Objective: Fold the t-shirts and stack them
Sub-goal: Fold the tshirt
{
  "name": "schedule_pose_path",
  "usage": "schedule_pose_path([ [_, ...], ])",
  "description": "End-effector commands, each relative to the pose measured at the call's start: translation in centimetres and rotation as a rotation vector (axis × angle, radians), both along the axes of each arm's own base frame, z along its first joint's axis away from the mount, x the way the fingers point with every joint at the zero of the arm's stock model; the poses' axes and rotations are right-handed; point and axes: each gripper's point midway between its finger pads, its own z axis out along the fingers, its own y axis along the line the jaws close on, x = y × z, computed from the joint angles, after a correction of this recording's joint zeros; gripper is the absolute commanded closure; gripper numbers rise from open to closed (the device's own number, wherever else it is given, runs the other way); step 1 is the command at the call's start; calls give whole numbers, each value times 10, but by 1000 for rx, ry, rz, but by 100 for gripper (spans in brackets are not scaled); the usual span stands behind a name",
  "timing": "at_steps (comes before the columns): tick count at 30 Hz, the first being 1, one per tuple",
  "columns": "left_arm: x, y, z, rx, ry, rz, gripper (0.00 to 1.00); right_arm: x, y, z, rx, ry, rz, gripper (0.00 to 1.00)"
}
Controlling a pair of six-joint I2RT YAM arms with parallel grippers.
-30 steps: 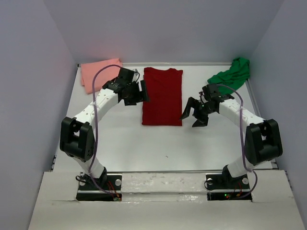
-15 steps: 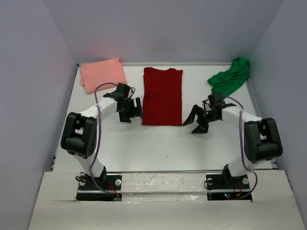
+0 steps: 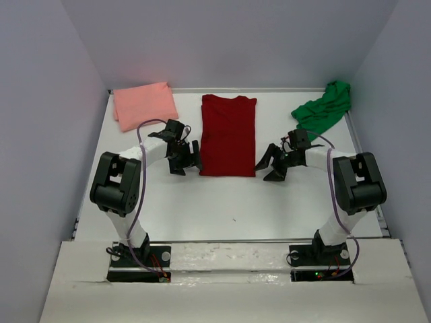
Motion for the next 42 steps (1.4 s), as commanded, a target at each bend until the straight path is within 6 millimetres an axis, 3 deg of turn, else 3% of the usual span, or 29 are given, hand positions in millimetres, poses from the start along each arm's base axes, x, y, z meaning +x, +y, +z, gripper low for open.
schedule_pose_path([
  [1, 6, -6, 5, -17, -16, -31, 13, 29, -2, -3, -49, -80, -20, 28],
  [20, 7, -6, 6, -22, -9, -21, 14, 17, 18, -23, -75, -33, 33, 35],
  [25, 5, -5, 5, -18, -5, -20, 13, 13, 20, -30, -81, -13, 39, 60],
  [28, 4, -5, 4, -17, -4, -19, 13, 8, 22, -33, -85, -2, 47, 63],
  [31, 4, -5, 3, -16, -2, -21, 14, 8, 22, -34, -89, -1, 44, 78],
  [32, 4, -5, 3, -15, 0, -21, 14, 8, 21, -35, -91, 2, 43, 88],
  [35, 3, -5, 2, -19, 4, -25, 13, 8, 21, -36, -96, 6, 41, 98],
  [42, -1, -13, -1, -66, 24, -39, 14, 10, 20, -36, -101, 7, 41, 100],
])
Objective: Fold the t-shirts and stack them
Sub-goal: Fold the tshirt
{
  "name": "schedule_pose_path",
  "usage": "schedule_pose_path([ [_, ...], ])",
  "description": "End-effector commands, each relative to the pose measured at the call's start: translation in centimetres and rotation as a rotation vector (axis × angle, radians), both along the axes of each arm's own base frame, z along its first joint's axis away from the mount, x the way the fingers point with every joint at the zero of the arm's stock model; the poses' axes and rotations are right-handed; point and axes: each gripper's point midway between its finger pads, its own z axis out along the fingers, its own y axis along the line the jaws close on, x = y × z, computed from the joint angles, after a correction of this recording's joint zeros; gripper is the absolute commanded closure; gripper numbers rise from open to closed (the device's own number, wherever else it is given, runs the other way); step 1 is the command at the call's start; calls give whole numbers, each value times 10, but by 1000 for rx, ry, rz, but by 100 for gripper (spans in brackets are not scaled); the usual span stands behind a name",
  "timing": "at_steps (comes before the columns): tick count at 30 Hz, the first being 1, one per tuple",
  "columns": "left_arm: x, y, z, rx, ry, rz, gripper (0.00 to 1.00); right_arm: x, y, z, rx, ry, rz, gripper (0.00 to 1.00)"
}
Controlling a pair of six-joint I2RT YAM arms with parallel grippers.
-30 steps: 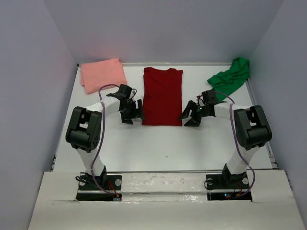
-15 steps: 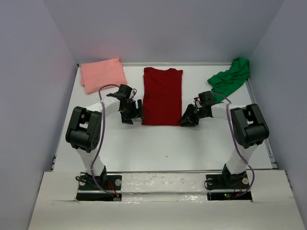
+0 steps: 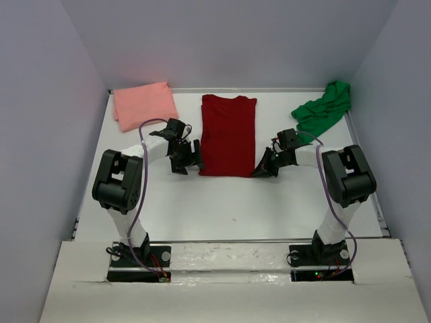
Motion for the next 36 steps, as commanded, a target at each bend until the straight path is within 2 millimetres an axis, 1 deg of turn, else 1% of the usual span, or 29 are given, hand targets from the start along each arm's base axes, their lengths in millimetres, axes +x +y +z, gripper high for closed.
schedule_pose_path([
  [1, -5, -9, 0, -55, 12, -26, 19, -1, -5, -14, -61, 5, 3, 100],
  [4, -6, -15, 0, -90, 24, -37, 26, 0, -5, -14, -64, 6, 2, 100],
  [10, -9, -21, -1, -127, 45, -55, 28, 0, -6, -14, -68, 5, 1, 100],
  [13, -12, -24, -7, -142, 68, -72, 30, 1, -5, -14, -67, 7, -1, 100],
  [16, -15, -27, -12, -156, 85, -83, 39, 1, -6, -15, -69, 8, -2, 100],
  [19, -14, -28, -11, -162, 86, -90, 49, 1, -6, -16, -72, 9, -3, 100],
  [20, -15, -29, -11, -167, 87, -93, 54, 2, -6, -15, -73, 5, -2, 100],
  [25, -18, -29, -16, -173, 106, -99, 65, 3, -6, -16, -75, 8, -3, 100],
  [26, -17, -29, -15, -174, 105, -98, 78, 3, -6, -16, -73, 8, -2, 100],
  [29, -18, -29, -16, -170, 107, -95, 94, 3, -6, -16, -76, 9, 0, 100],
  [31, -18, -29, -16, -169, 107, -93, 96, 4, -6, -15, -78, 10, 3, 100],
  [34, -20, -29, -14, -173, 107, -93, 95, 2, -7, -12, -86, 17, 11, 100],
  [36, -25, -29, -15, -179, 119, -90, 95, -1, -9, -7, -97, 23, 18, 100],
])
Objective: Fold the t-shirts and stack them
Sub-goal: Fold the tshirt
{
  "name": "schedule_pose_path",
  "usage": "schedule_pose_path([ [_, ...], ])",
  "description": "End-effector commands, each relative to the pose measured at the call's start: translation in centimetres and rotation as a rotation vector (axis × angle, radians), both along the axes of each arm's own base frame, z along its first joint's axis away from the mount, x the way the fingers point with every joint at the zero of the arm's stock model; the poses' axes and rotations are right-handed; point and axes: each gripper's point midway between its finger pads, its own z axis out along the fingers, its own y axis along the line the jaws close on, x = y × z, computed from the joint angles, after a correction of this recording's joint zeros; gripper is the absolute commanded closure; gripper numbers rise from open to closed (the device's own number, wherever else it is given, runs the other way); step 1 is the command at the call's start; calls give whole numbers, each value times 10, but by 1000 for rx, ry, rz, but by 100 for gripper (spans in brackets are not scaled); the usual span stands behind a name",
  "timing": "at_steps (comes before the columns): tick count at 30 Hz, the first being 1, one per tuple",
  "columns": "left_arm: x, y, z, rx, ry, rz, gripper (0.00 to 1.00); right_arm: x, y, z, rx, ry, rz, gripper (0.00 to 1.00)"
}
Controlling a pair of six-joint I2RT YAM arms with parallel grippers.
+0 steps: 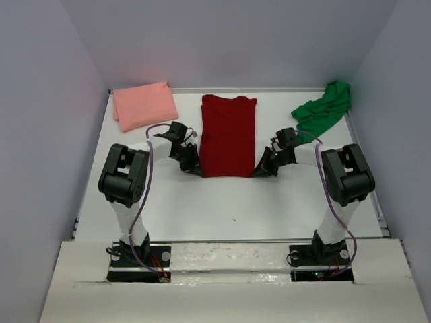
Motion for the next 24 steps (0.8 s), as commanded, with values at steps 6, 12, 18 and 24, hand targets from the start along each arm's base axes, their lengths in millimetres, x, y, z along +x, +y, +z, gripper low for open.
schedule_pose_path([
  [6, -33, -6, 1, -16, 40, -19, 95, -18, -18, 3, -127, 27, 29, 100],
  [12, -64, -22, 5, -31, 29, -20, 95, -54, -25, 6, -161, 54, 51, 100],
  [18, -108, -39, 1, -43, 52, -22, 95, -91, -32, 11, -167, 52, 60, 100],
  [24, -146, -44, 3, -53, 53, -6, 95, -138, -38, 12, -168, 71, 55, 100],
])
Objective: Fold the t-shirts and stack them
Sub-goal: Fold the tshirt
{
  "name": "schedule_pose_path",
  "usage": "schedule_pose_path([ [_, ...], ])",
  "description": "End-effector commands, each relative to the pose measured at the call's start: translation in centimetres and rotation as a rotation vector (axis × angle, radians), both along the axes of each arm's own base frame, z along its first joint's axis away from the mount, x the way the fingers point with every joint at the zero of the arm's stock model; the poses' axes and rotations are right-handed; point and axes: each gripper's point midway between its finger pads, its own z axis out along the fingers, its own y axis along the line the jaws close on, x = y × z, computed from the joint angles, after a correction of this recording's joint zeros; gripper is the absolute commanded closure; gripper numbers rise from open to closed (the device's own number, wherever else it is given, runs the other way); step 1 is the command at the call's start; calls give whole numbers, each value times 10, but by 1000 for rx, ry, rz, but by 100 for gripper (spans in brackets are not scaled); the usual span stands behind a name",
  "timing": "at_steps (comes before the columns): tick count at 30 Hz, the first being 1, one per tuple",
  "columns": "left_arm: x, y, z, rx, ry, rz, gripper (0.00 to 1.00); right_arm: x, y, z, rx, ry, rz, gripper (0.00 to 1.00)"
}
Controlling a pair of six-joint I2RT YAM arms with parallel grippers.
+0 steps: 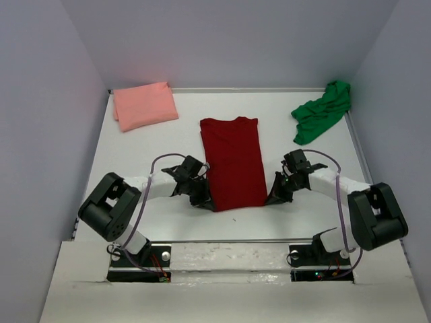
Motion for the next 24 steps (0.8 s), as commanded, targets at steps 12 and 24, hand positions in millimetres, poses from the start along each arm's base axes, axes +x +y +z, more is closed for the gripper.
schedule_pose_path([
  [12, -73, -23, 19, -86, -21, 76, 94, -77, -25, 19, -10, -60, -48, 100],
  [24, -45, -26, 66, 37, -149, 71, 94, -62, -24, 63, -6, -140, -51, 100],
])
